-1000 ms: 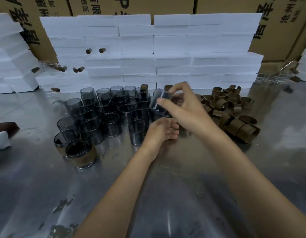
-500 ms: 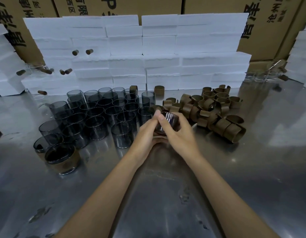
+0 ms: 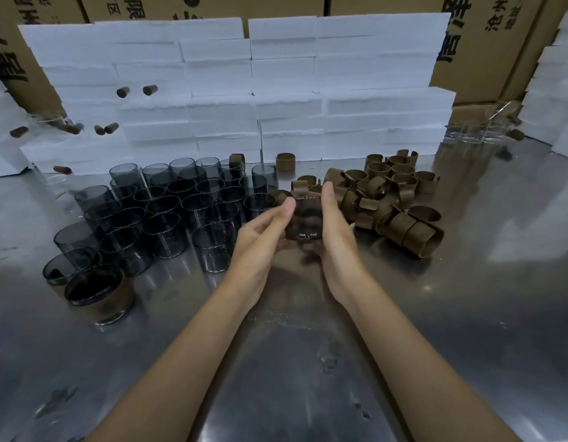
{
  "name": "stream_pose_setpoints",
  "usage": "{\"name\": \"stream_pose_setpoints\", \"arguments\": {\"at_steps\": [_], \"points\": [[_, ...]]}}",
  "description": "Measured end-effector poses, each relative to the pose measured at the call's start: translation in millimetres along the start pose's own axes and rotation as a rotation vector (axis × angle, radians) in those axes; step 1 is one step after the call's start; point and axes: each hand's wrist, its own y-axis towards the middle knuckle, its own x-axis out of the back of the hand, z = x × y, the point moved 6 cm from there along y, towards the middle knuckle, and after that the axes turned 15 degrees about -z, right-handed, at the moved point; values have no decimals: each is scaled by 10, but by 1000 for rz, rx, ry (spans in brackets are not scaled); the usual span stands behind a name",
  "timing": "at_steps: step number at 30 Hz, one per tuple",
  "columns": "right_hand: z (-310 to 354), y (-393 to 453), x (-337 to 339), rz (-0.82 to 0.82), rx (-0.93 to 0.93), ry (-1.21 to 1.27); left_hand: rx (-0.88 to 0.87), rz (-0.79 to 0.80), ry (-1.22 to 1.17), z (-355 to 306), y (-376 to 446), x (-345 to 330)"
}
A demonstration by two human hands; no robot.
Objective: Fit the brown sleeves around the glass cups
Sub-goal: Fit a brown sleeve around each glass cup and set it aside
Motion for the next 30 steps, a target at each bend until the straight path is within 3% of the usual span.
{"name": "stream_pose_setpoints", "arguments": {"at_steps": [4,9,18,25,28,30], "points": [[-5,-66,-103,249,-94,154,-33,-71,41,-26,-20,27],[22,-16,-55,162,-42,104,-76,-128,177,-80,-33,76],[-23,53,62,18,63,-9,-32,-10,277,-26,-73,1],[30,44,124,-84,108,-28,-178,-168,283,-88,10,123],[-5,20,86,-58,88,-73,-135,-118,279,-94,-68,56],[-21,-33,15,51,48,-44,-147,-46,302,-84,-136,-26]]}}
